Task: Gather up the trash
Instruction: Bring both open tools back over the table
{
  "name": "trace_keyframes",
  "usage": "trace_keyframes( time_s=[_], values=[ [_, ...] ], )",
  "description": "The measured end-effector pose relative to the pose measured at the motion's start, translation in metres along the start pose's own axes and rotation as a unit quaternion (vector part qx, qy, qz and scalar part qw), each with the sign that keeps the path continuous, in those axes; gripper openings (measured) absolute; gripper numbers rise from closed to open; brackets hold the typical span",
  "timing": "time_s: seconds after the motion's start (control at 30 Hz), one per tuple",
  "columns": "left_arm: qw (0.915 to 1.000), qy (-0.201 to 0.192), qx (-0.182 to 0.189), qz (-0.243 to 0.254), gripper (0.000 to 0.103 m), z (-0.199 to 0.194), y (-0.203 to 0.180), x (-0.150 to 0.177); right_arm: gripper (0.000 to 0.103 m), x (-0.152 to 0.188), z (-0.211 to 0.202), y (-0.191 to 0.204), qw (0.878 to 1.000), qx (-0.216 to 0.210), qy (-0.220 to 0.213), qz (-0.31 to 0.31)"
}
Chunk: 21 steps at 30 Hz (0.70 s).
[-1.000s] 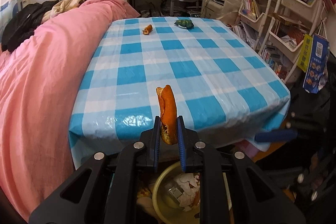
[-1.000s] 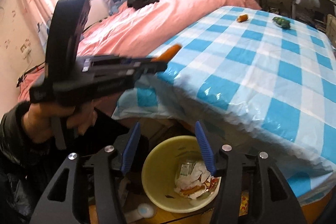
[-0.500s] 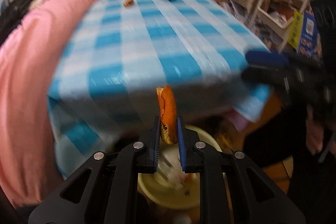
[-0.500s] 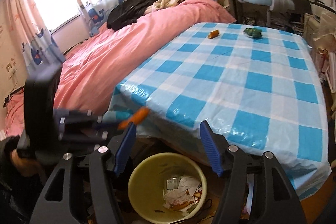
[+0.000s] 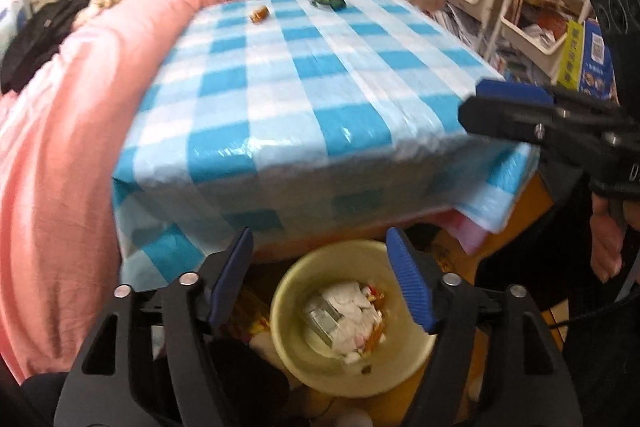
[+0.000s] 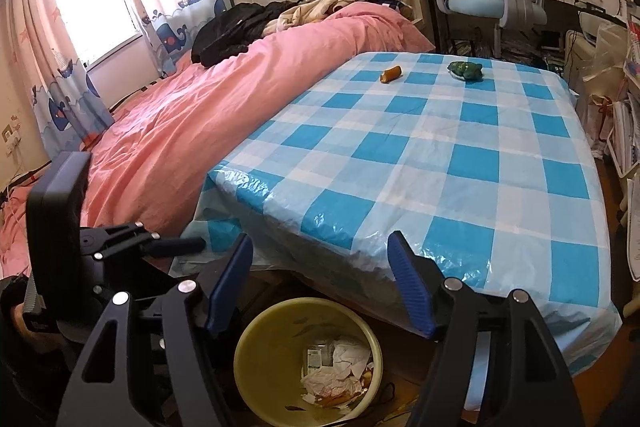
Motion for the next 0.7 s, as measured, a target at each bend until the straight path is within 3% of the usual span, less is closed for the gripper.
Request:
trace_keyframes(
  time_s=[0.13, 0.7],
  values=[
    [0.9994, -0.025, -0.024, 0.000, 0.074, -0.006, 0.006, -0.008, 0.068, 0.000, 0.000, -0.001, 1.000, 0.006, -0.002, -0.001],
    [0.9966, -0.056, -0.060, 0.006, 0.085, -0.006, 0.015, -0.025, 0.074, -0.007, 0.001, -0.004, 1.000, 0.013, -0.008, 0.002]
  ],
)
Point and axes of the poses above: each gripper's, at about its wrist camera, not at the fingertips, and z roughly the way its jaws point, y to its left, x to its underside, the point moved 6 cm from there along z, roughly the way its jaws point, and after that the axes turned 5 degrees about z, right-handed, at the moved point
